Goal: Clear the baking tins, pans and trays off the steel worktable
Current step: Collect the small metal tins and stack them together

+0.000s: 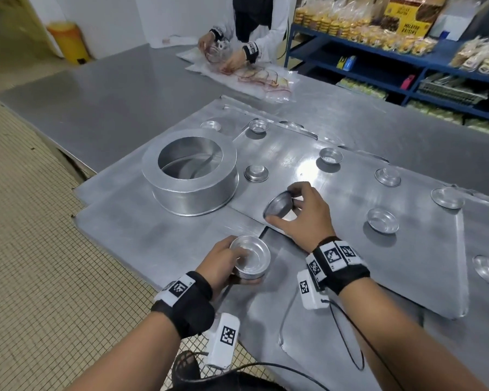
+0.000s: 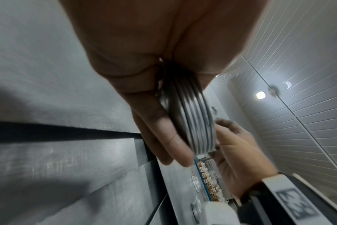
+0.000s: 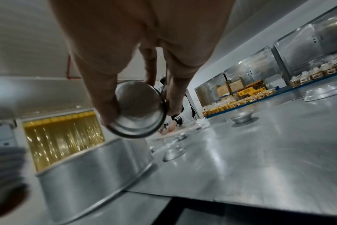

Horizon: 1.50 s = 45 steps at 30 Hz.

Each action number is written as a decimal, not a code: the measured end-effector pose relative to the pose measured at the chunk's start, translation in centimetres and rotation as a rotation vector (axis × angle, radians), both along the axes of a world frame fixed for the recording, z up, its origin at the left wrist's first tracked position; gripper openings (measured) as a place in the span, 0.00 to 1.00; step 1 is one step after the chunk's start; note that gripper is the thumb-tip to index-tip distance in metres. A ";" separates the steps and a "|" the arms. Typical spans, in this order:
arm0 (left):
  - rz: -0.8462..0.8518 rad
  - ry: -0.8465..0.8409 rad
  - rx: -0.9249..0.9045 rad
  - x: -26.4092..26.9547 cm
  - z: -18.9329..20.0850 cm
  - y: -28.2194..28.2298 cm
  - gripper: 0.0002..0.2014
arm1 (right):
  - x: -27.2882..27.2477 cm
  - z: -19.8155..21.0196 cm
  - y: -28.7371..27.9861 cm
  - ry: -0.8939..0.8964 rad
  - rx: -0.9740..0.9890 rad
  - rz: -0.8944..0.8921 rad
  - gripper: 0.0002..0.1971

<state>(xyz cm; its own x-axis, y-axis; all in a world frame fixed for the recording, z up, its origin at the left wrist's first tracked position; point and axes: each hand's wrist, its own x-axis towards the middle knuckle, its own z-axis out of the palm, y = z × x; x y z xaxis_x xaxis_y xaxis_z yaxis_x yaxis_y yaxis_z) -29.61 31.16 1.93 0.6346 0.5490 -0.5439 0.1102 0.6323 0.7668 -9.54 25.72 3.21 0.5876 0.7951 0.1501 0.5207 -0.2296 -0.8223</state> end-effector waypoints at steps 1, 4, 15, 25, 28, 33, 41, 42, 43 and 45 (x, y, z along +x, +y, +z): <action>0.003 -0.020 -0.023 0.1 0.1 -0.1 0.08 | -0.9 0.6 -0.9 0.063 0.049 0.005 0.36; -0.007 -0.037 -0.067 0.4 0.1 -0.1 0.15 | -3.3 1.5 -3.5 0.220 0.149 0.033 0.36; -0.116 -0.037 -0.082 1.9 0.3 -0.9 0.28 | -6.7 -0.1 -8.1 0.300 0.142 0.036 0.33; -0.153 -0.003 0.088 2.7 0.1 -2.0 0.14 | -5.6 -0.9 -9.6 0.388 0.033 0.168 0.34; -0.162 0.008 0.092 3.2 -0.1 -2.2 0.15 | -4.5 -0.9 -10.2 0.437 -0.030 0.218 0.40; -0.172 0.007 0.068 4.4 -0.1 -2.8 0.14 | -0.9 -1.0 -10.9 0.431 -0.157 0.310 0.50; -0.195 0.050 0.058 6.6 -0.1 -3.7 0.15 | 8.7 -3.6 -11.0 -0.102 -0.456 -0.109 0.26; -0.204 0.053 0.053 6.9 0.0 -3.8 0.15 | 10.1 -3.7 -11.0 -0.136 -0.498 -0.140 0.25; -0.211 0.053 0.045 7.2 0.0 -4.0 0.15 | 11.4 -3.8 -11.0 -0.175 -0.528 -0.170 0.24; -0.219 0.056 0.026 7.7 0.2 -4.4 0.14 | 13.6 -3.8 -10.9 -0.262 -0.539 -0.239 0.19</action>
